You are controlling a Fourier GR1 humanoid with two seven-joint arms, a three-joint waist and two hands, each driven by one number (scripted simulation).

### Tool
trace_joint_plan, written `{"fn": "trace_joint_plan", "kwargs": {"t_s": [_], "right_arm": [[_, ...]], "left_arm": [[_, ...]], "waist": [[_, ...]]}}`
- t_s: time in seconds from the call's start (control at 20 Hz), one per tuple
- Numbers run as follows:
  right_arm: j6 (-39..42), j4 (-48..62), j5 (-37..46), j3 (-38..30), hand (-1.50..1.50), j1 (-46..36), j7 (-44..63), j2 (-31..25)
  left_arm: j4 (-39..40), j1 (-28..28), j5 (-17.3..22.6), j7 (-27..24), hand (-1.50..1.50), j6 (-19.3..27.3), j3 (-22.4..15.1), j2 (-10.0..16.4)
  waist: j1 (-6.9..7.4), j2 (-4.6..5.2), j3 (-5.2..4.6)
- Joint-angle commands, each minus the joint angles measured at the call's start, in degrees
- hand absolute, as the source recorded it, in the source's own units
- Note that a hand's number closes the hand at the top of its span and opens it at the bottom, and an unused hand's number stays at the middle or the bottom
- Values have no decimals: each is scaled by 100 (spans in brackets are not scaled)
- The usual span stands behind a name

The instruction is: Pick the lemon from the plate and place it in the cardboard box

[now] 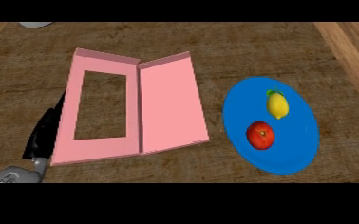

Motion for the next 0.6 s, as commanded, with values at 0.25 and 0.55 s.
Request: {"fn": "trace_joint_plan", "kwargs": {"t_s": [0.25,0.55], "right_arm": [[-385,-1375,2811,1038,-150,1613,2040,1025],[-300,-1665,4331,1550,-150,1638,4018,1041]], "left_arm": [[212,-345,-268,-136,0,-103,-227,-400],[269,-477,-268,-79,0,-284,-182,-340]], "waist": [[457,91,-11],[559,133,-12]]}}
